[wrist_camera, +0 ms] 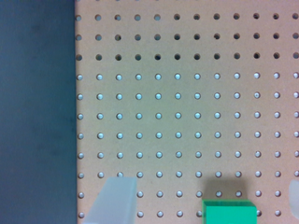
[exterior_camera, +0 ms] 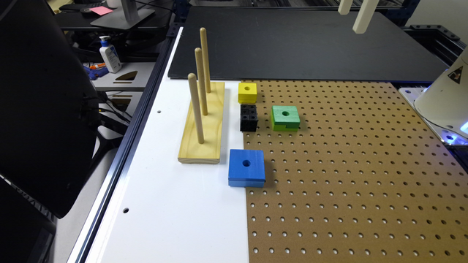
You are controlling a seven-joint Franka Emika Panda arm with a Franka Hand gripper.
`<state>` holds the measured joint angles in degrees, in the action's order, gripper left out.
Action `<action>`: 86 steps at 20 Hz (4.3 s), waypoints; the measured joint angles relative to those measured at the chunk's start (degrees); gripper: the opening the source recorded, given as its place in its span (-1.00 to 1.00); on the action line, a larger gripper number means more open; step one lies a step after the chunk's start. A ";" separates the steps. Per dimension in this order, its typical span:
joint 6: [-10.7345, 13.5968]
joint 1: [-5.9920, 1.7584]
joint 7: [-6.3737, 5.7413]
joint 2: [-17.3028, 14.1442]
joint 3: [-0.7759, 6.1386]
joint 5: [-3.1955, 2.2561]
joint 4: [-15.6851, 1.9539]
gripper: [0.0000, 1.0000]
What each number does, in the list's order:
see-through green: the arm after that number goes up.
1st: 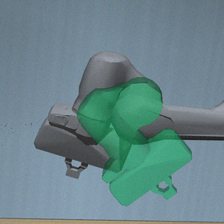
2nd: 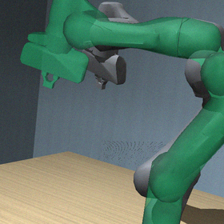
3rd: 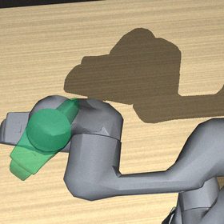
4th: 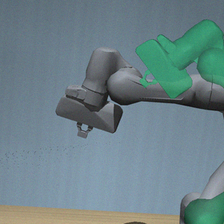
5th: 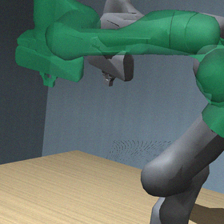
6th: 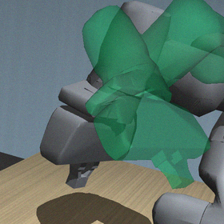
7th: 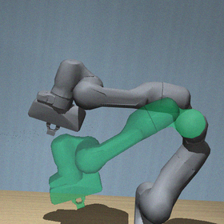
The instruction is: Pick up blue block.
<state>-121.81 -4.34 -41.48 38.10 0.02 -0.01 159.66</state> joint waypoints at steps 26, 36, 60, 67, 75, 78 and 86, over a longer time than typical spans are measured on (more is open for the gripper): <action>-4.29 1.05 -2.61 -3.39 7.15 4.55 -1.83 1.00; -5.49 1.09 -5.99 -10.79 11.33 5.81 -7.77 1.00; -6.07 0.77 -11.59 -23.63 16.73 5.82 -19.64 1.00; -6.07 0.78 -14.45 -24.94 19.50 5.82 -21.41 1.00; -6.08 0.75 -15.75 -27.33 20.65 5.82 -23.75 1.00; -6.08 0.75 -15.85 -28.08 20.78 5.82 -24.56 1.00; -6.19 0.76 -15.98 -29.94 20.98 5.80 -25.84 1.00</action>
<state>-128.00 -3.58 -57.47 8.16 21.00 5.79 133.82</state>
